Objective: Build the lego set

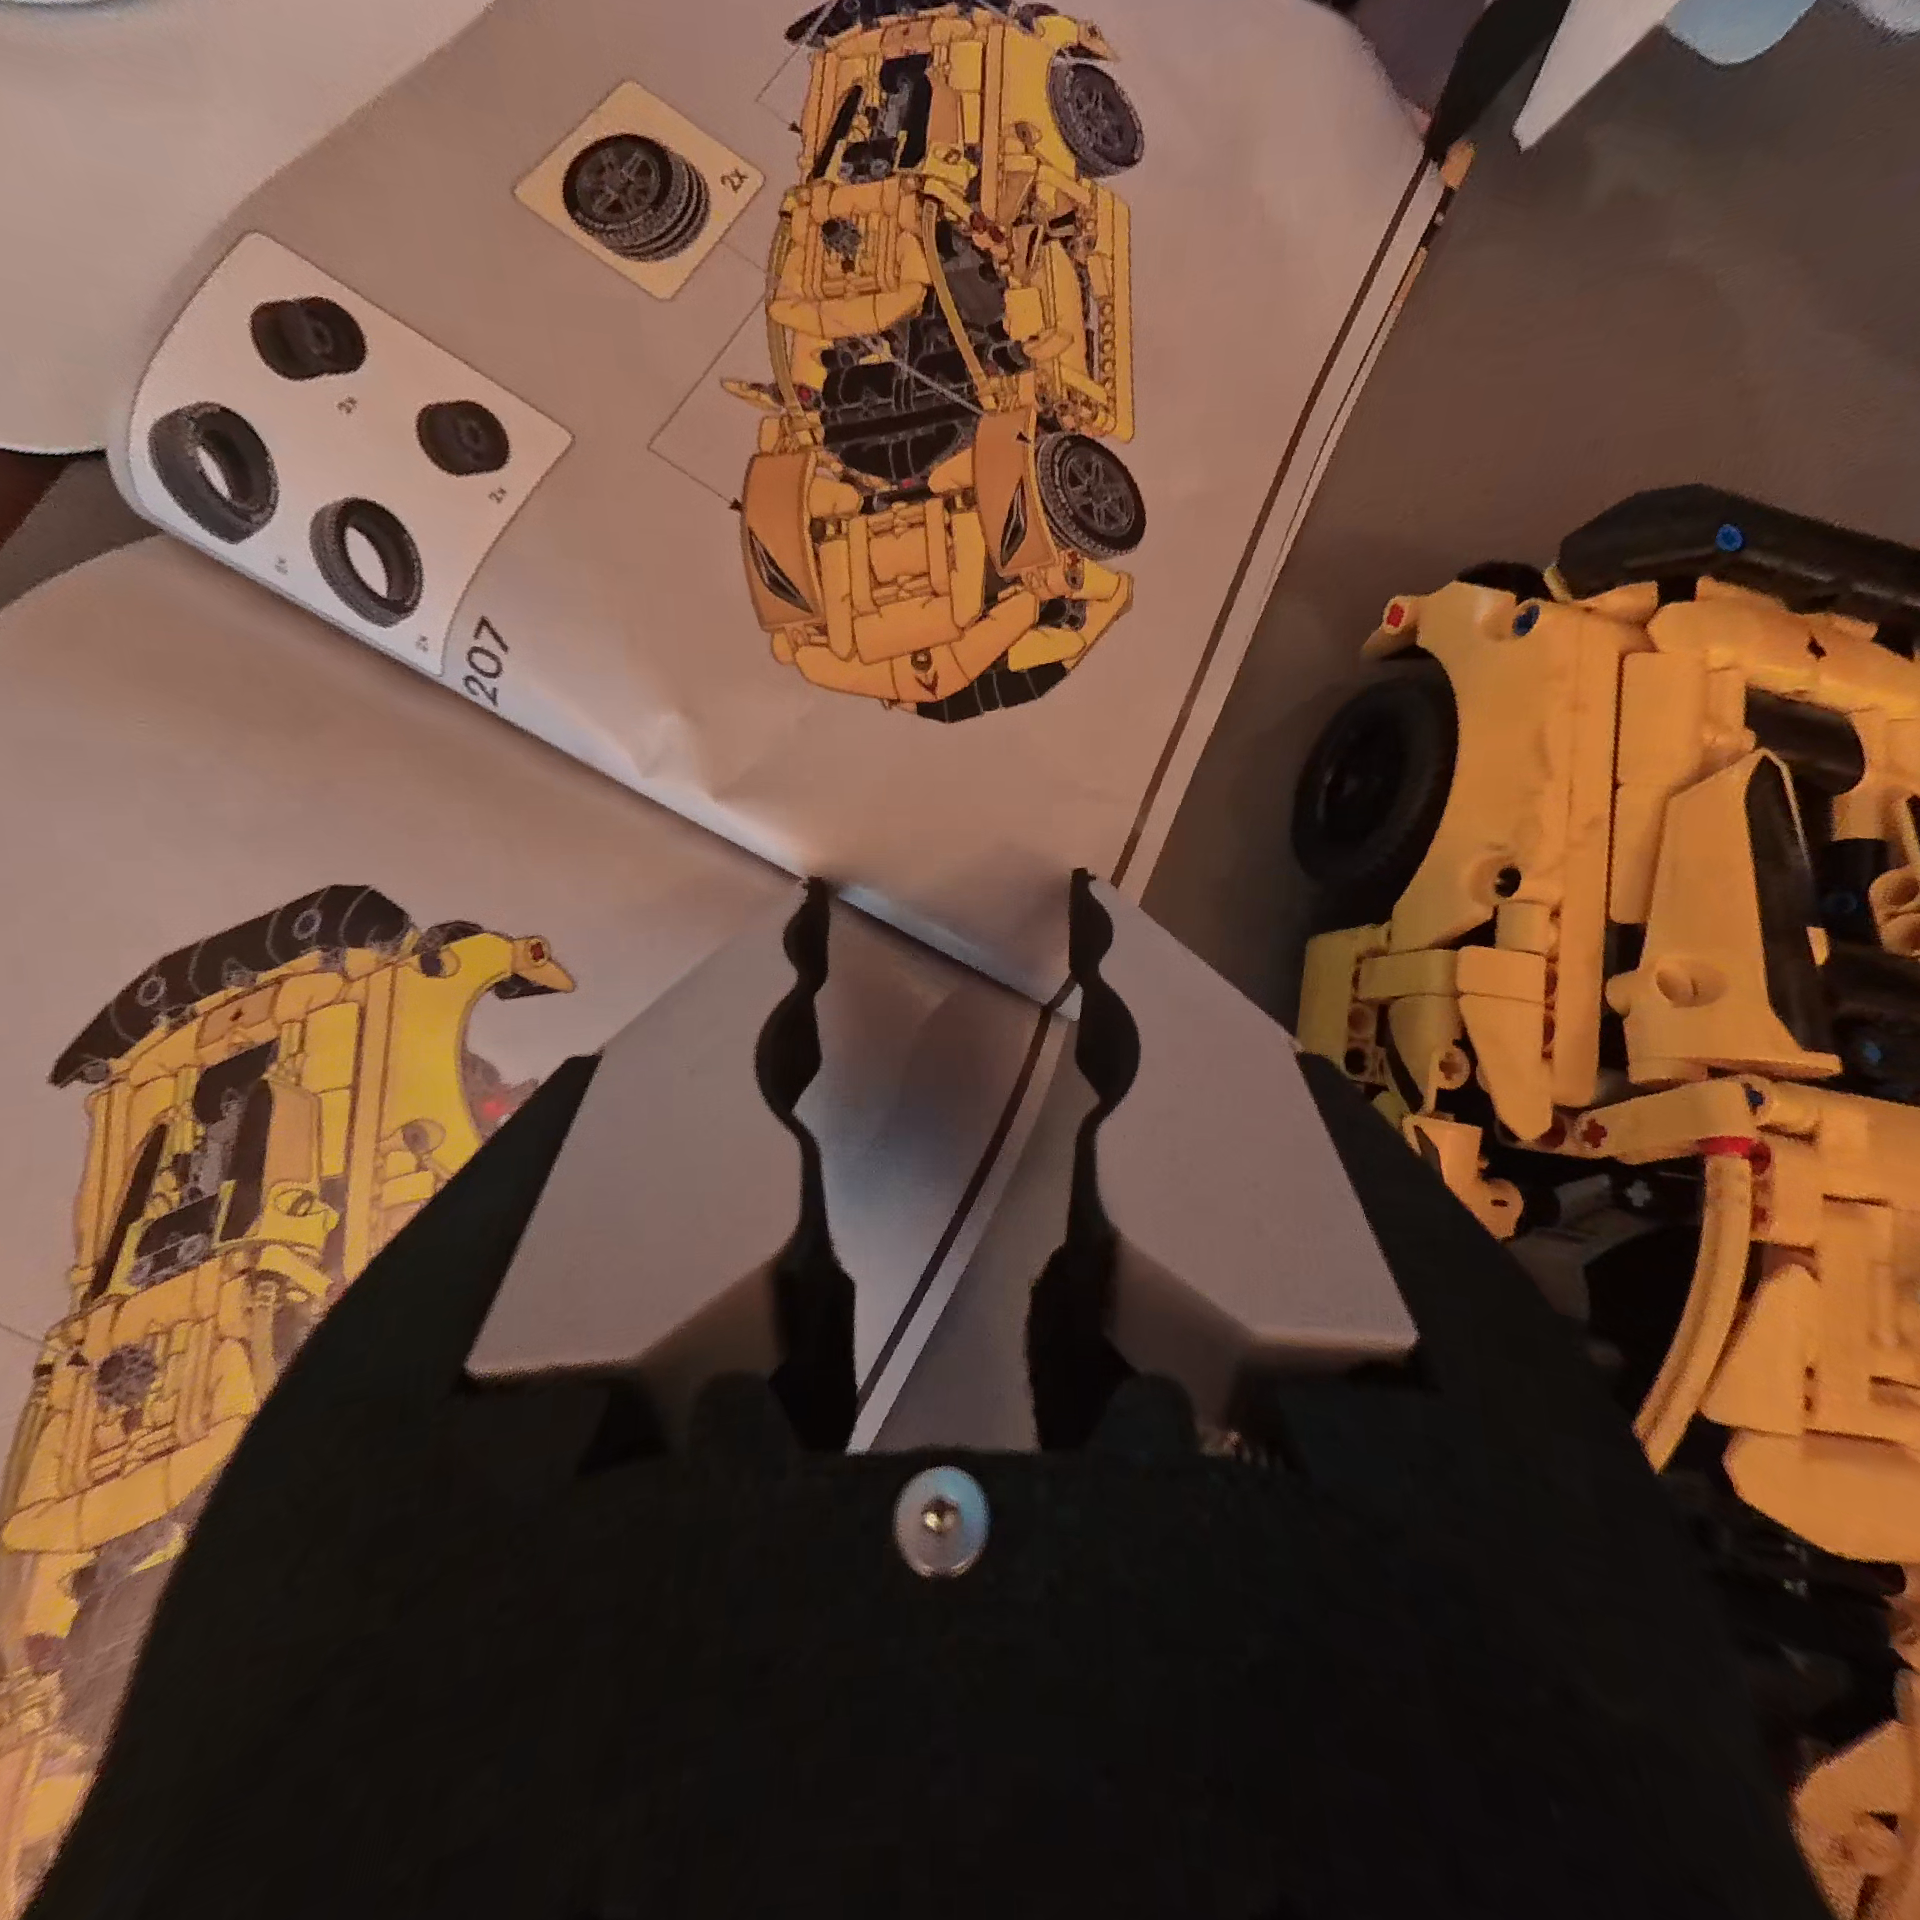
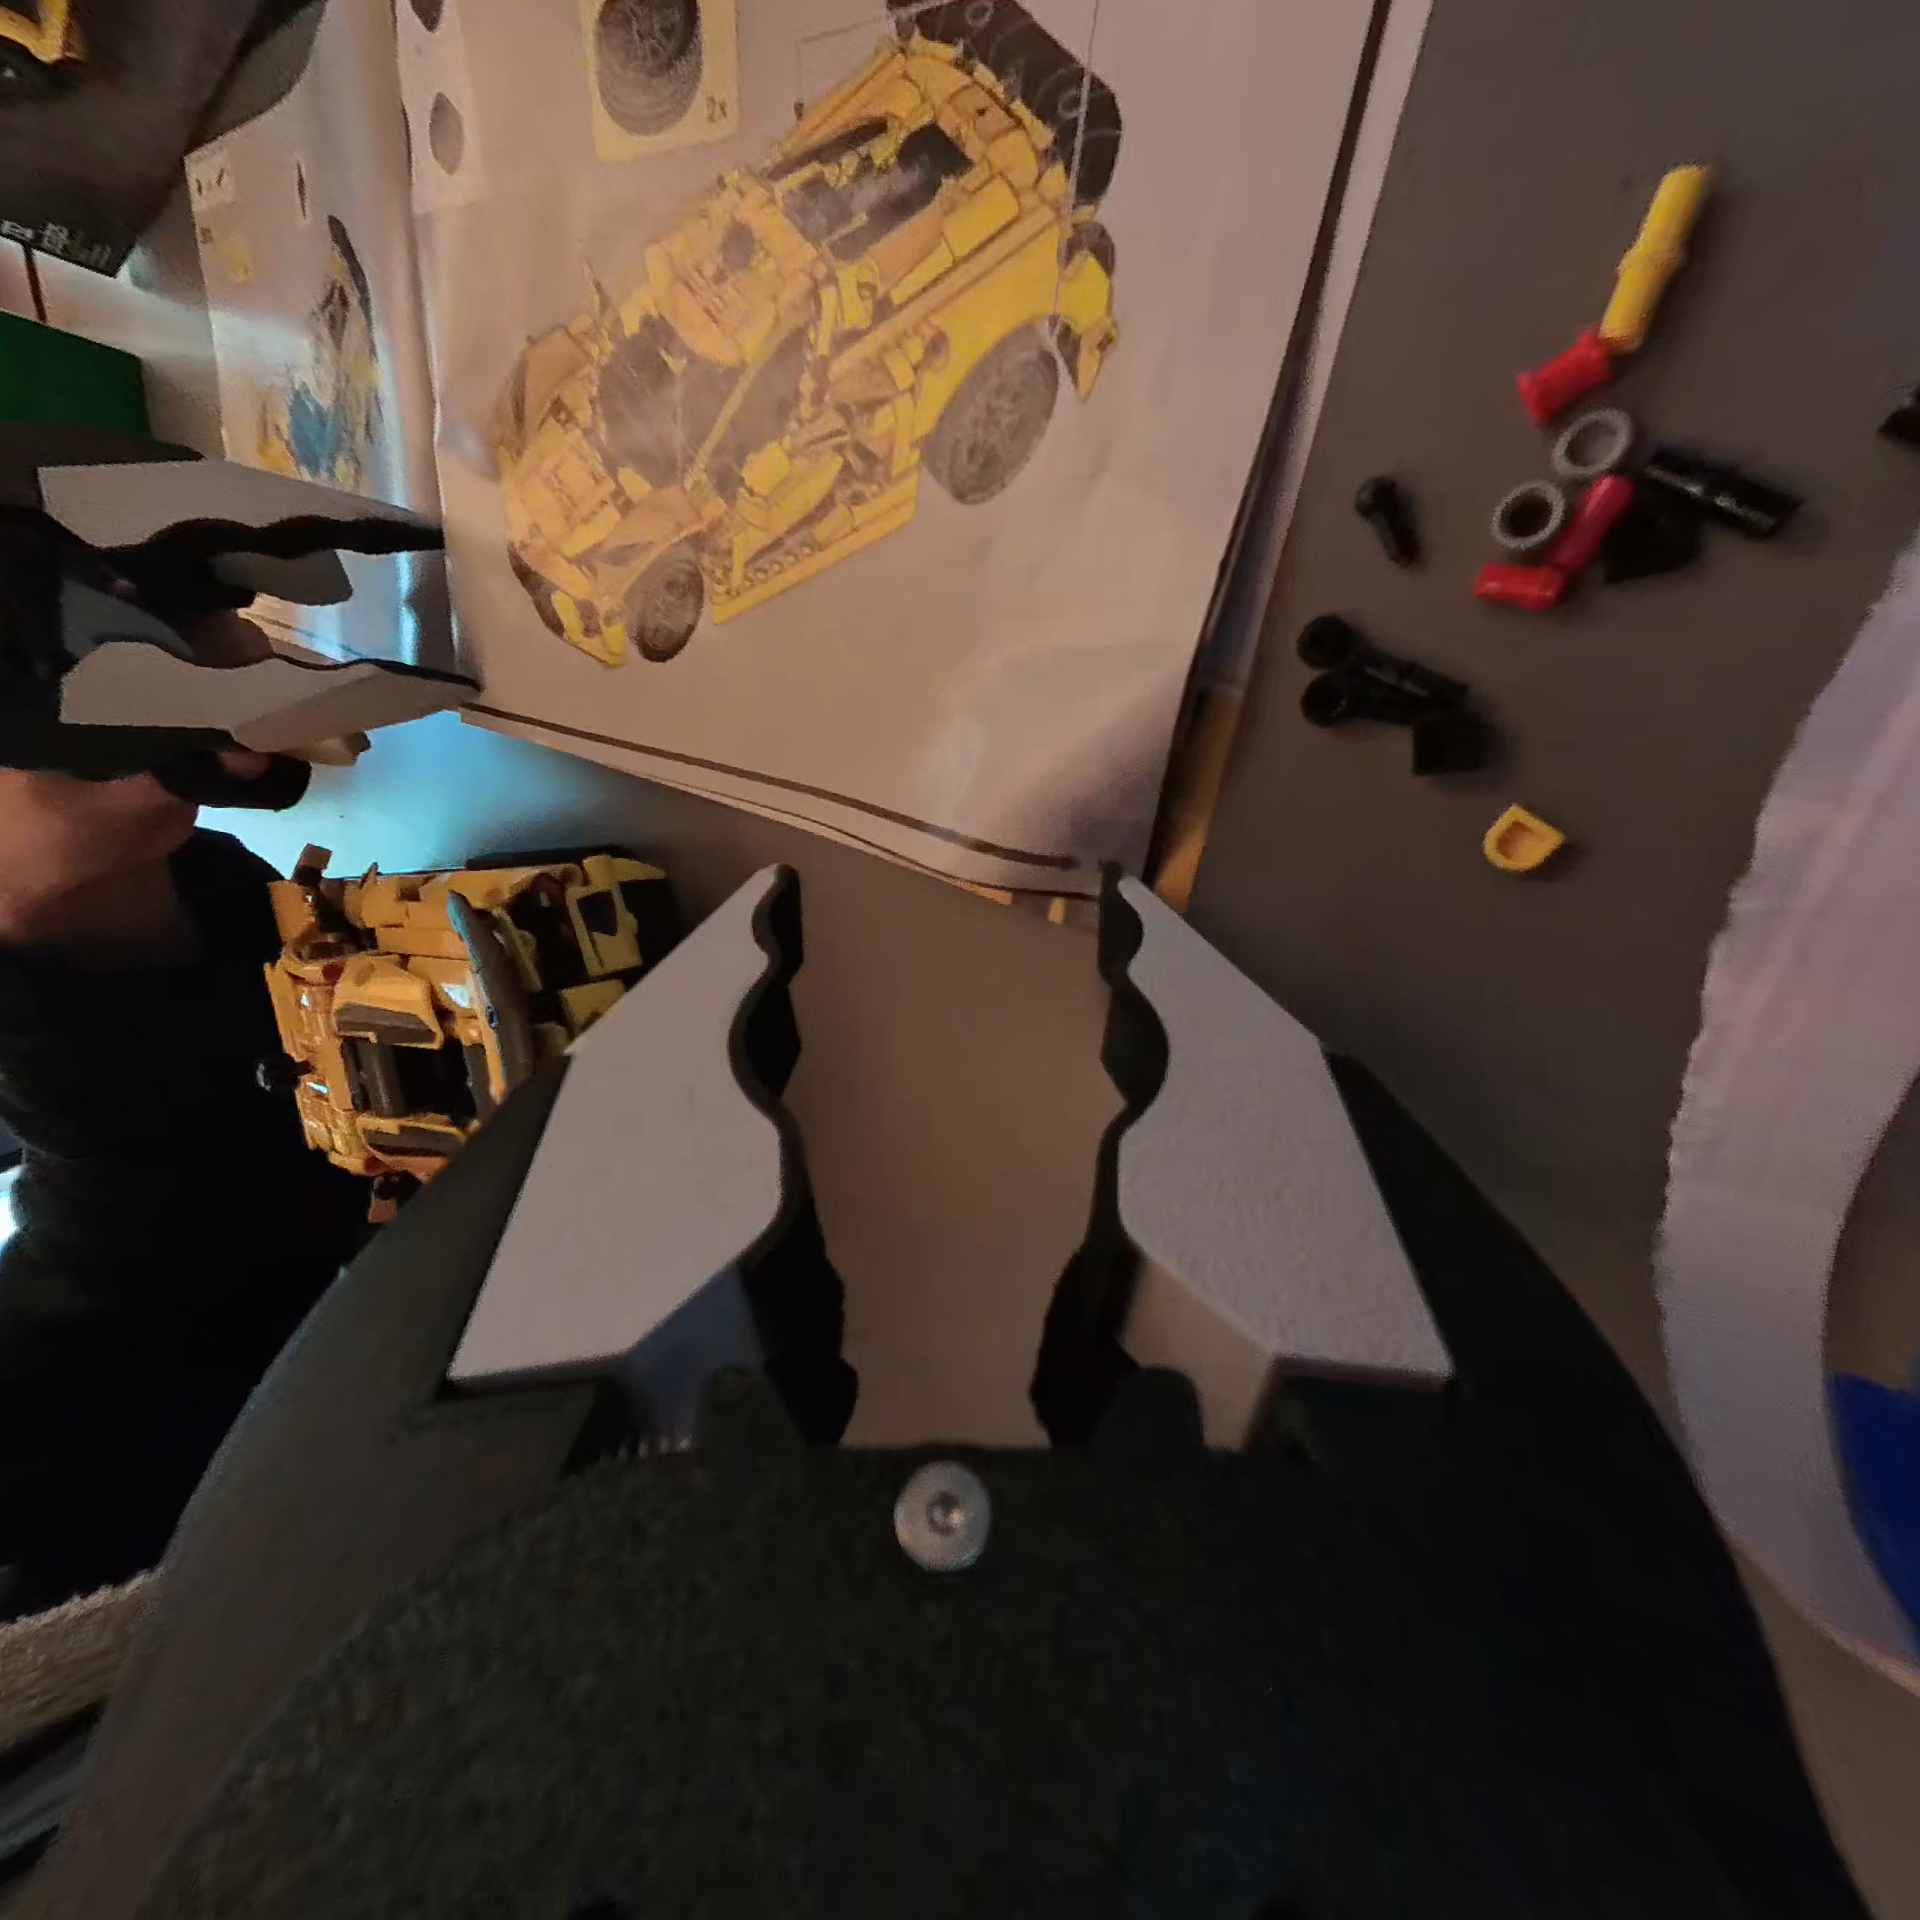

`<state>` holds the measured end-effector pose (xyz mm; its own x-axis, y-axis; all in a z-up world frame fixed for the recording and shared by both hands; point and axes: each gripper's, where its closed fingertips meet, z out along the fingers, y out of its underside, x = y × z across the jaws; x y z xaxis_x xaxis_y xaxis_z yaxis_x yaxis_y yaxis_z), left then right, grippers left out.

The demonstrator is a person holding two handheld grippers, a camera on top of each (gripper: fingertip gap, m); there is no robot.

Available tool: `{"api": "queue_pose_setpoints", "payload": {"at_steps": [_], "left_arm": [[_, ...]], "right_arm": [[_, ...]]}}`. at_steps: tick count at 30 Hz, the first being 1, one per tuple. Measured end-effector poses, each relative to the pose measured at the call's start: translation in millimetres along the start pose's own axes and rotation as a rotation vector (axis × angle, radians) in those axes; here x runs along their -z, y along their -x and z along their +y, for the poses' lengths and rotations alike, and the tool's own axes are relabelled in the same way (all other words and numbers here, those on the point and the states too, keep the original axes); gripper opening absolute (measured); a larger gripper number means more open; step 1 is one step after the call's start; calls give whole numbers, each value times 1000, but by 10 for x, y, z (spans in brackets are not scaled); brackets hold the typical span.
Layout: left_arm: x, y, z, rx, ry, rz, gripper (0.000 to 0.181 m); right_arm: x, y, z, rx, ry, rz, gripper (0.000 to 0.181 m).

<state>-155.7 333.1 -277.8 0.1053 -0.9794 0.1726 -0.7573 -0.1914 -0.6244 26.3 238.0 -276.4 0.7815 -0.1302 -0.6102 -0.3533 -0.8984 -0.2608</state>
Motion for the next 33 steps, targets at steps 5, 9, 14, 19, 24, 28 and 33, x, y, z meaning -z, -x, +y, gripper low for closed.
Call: {"api": "queue_pose_setpoints", "payload": {"at_steps": [5,9,14,19,24,28,33], "left_arm": [[3,-3,1,1,-1,7,48],[0,-12,1,12,-8,22,48],[-1,-14,3,13,-13,22,48],[0,-15,3,15,-15,26,48],[0,-15,4,16,-15,26,48],[1,-17,3,19,-17,28,48],[-4,-21,1,24,-19,31,48]], "right_arm": [[100,-72,-62,20,-40,74,51],[51,-102,11,11,15,83,57],[47,-101,9,3,13,72,58],[62,-126,3,-3,10,81,58],[50,-95,7,-8,15,67,59],[39,-33,2,-5,19,47,58],[38,126,-161,-30,-67,-54,48]]}}
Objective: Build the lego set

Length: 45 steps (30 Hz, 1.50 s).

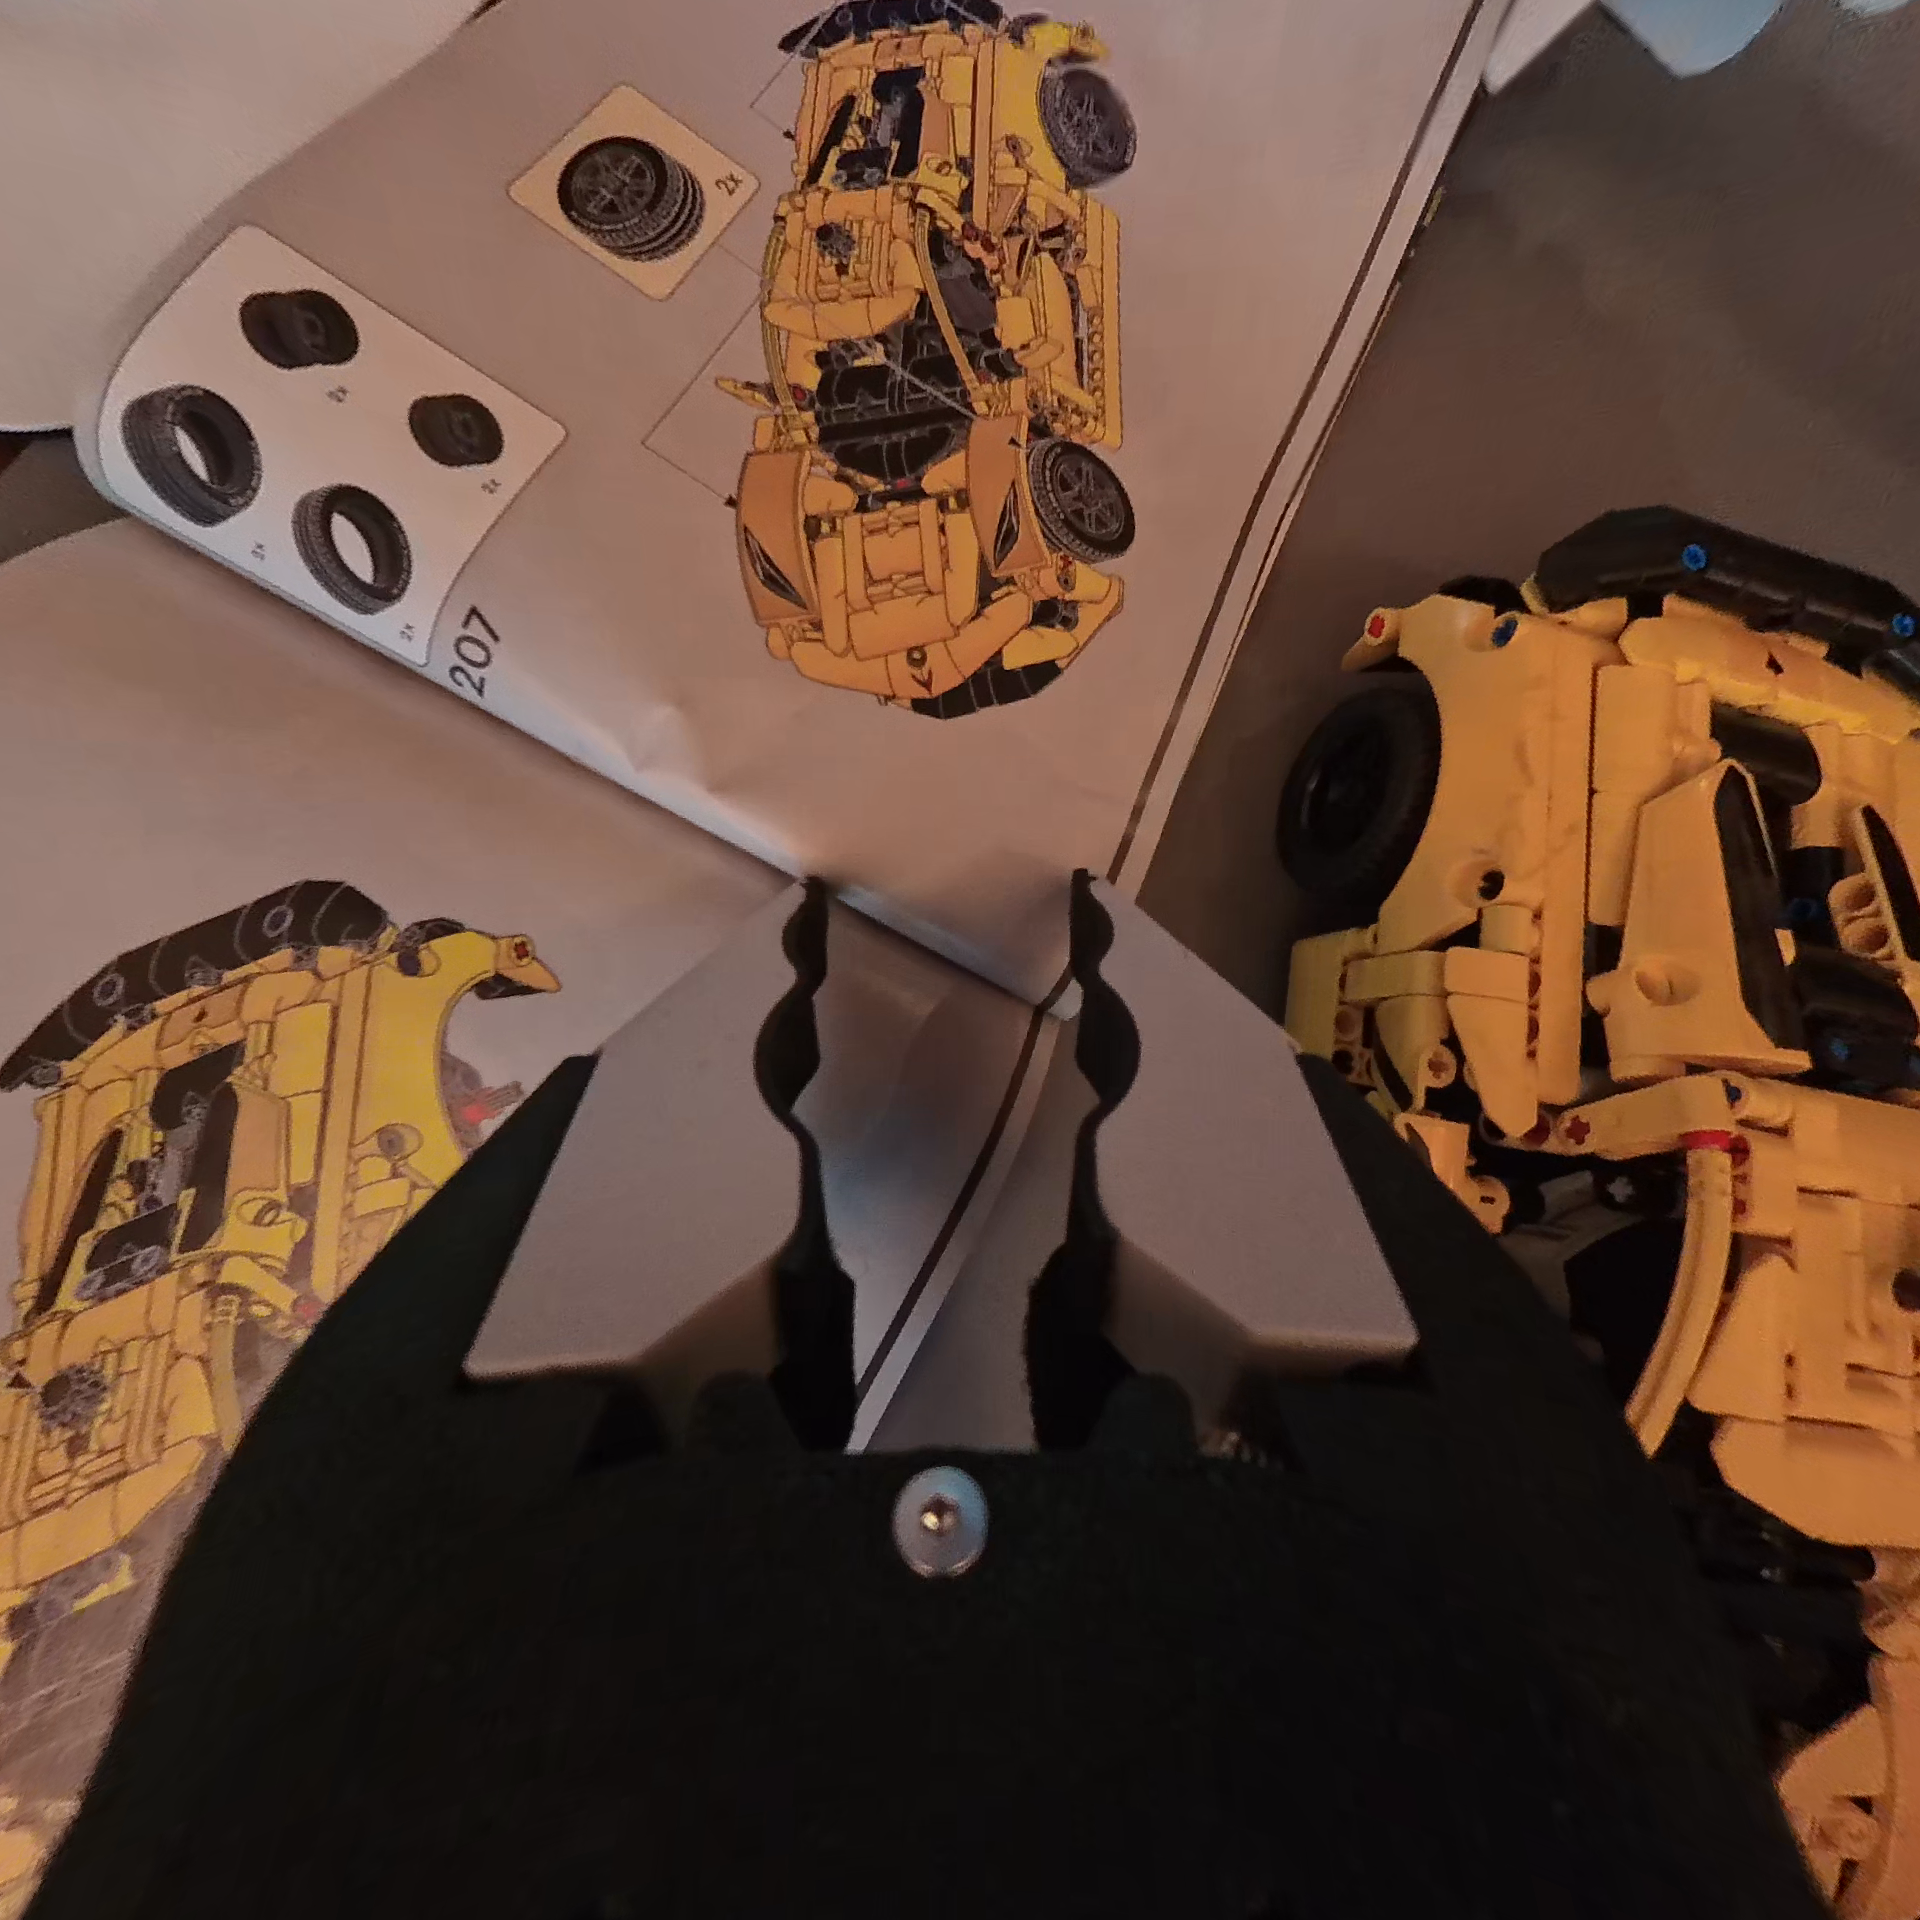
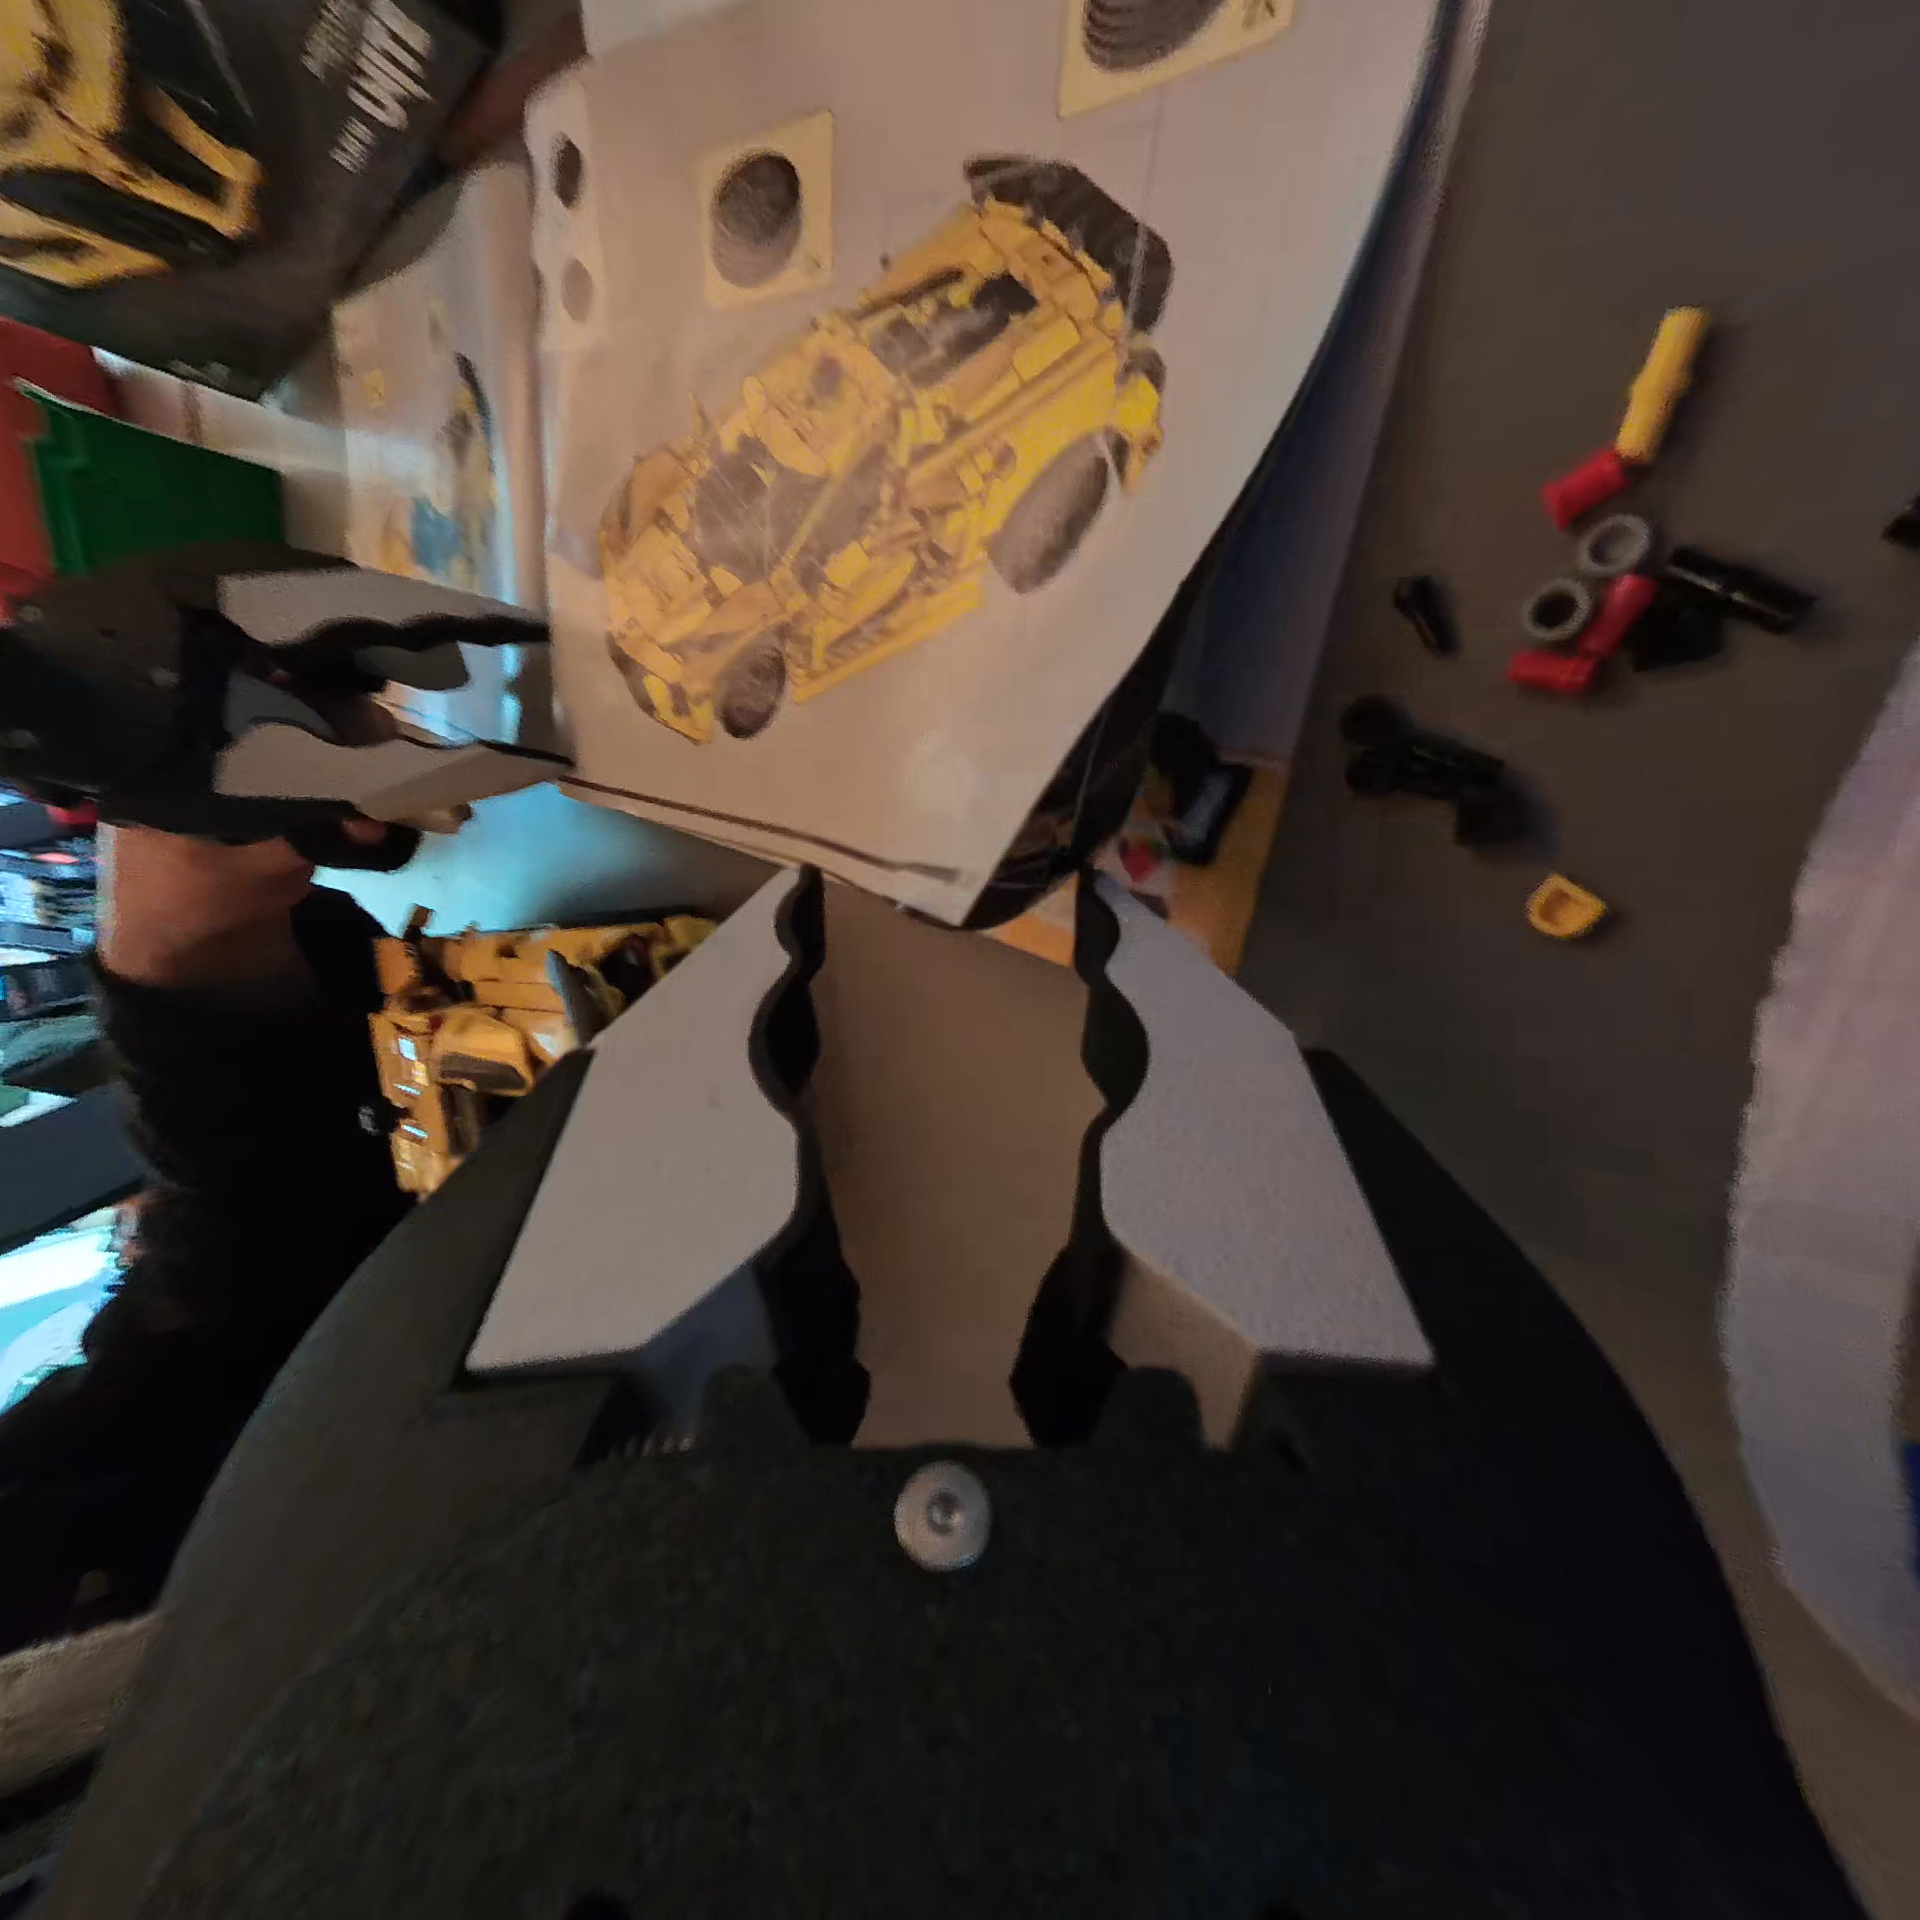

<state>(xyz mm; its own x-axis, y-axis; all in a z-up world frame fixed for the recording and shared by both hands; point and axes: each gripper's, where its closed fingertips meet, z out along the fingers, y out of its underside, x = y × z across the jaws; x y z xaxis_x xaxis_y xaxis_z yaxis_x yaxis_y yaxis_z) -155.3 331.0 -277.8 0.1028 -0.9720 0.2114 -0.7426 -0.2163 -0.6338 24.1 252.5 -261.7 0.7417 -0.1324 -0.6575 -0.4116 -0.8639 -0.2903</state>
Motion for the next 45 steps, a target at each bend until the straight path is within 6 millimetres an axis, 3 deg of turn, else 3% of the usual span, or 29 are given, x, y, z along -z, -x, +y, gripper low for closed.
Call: {"api": "queue_pose_setpoints", "payload": {"at_steps": [10,18,20,24,30,32,38,42,45], "left_arm": [[-2,-10,3,-6,0,4,49],[4,-14,-4,16,-19,34,50],[4,-13,-6,18,-18,33,50],[0,-11,-1,8,-9,21,51],[25,-21,-9,34,10,25,51],[46,-33,-114,58,-8,29,51],[-56,-114,-829,207,-137,193,52],[-327,-96,-1221,305,-121,255,55],[-612,-77,-1236,307,27,221,58]], "right_arm": [[-190,460,-527,-59,-303,-297,47],[-373,958,-669,184,-448,-420,59],[-485,962,-658,189,-415,-403,60],[-637,758,-656,236,-380,-234,60],[-719,491,-613,373,-340,47,84],[-741,504,-571,366,-313,23,75],[-600,530,-483,333,-323,-70,69],[-558,544,-360,336,-298,-134,67],[-545,573,-332,346,-293,-159,64]]}}
